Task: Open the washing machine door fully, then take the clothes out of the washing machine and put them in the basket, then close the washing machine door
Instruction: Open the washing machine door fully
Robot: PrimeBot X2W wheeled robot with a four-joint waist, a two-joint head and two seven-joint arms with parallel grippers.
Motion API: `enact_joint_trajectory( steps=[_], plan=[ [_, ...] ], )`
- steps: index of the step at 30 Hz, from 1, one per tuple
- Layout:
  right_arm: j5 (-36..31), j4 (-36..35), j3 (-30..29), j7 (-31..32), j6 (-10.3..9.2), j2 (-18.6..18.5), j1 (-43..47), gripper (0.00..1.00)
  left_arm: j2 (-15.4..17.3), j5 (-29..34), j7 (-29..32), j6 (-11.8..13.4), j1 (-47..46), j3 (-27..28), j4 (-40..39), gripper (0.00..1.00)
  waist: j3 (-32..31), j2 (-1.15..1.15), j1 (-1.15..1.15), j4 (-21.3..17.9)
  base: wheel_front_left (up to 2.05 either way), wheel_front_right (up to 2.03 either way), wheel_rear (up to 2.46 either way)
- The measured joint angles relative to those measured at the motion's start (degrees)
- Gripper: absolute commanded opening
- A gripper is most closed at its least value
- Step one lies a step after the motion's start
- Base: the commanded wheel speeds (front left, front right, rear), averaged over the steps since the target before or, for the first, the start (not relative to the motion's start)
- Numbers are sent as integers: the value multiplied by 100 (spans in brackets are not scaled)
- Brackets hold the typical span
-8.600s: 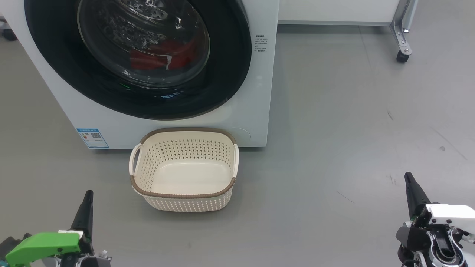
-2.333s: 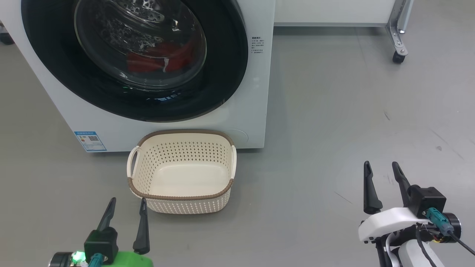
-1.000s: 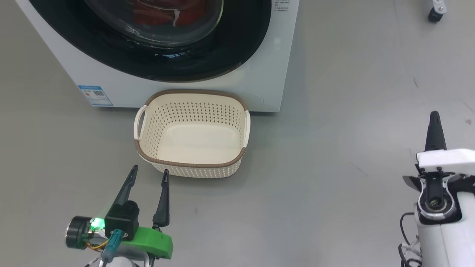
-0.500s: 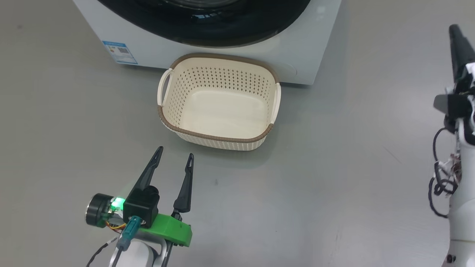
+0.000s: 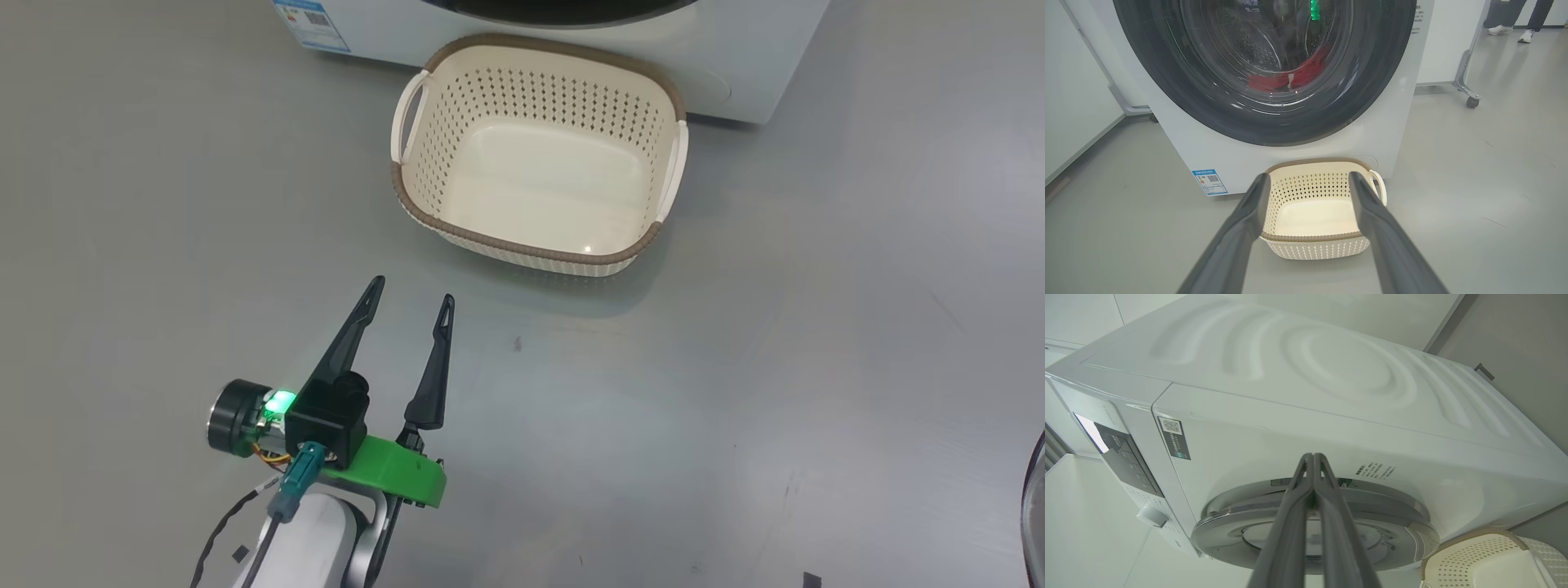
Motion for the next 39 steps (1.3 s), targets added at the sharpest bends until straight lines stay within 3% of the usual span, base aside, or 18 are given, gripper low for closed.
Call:
enact_joint_trajectory(
  steps=[9, 11, 18, 39],
  plan=[
    [118, 370, 4, 297, -57, -263, -804, 0, -16, -121, 0, 34, -153, -252, 7, 100, 371, 0, 0, 285, 0, 0, 0],
    [118, 552, 46, 352, -64, -261, -964, 0, -21, -542, 0, 66, -179, -264, -112, 100, 456, 0, 0, 384, 0, 0, 0],
    [348, 899, -78, 403, -108, -151, -1430, 0, -33, -826, 0, 88, -275, -378, -225, 100, 600, 0, 0, 599, 0, 0, 0],
    [444, 2085, -111, 658, -113, -294, -2286, 0, -53, -954, 0, 165, -357, -611, -220, 100, 779, 0, 0, 1197, 0, 0, 0]
  ],
)
